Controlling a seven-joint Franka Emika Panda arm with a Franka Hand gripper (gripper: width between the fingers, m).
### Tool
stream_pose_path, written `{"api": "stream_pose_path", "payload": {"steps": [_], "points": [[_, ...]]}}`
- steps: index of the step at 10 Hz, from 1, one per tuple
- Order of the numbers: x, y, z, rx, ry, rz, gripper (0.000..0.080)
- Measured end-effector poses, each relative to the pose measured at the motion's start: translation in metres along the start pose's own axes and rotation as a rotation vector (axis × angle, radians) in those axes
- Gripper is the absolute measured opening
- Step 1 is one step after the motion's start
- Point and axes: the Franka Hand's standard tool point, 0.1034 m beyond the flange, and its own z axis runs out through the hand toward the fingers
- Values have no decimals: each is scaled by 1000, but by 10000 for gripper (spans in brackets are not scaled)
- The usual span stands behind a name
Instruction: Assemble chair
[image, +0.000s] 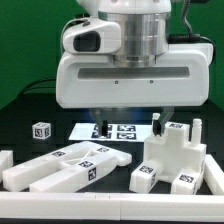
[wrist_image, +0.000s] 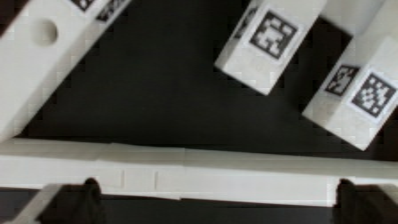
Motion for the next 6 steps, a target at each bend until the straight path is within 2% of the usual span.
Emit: {"api": "stream_pose_path", "payload": {"steps": [1,2,3,4,5,6], "points": [[6,5,1,-12,84,8,648],[5,21,7,-9,110,55,648],[11,48,10,2,193,147,648],[13,65,16,-5,261,178,648],[12,79,23,-24,307,181,648],[14,77,21,-39,359,178,648]]}}
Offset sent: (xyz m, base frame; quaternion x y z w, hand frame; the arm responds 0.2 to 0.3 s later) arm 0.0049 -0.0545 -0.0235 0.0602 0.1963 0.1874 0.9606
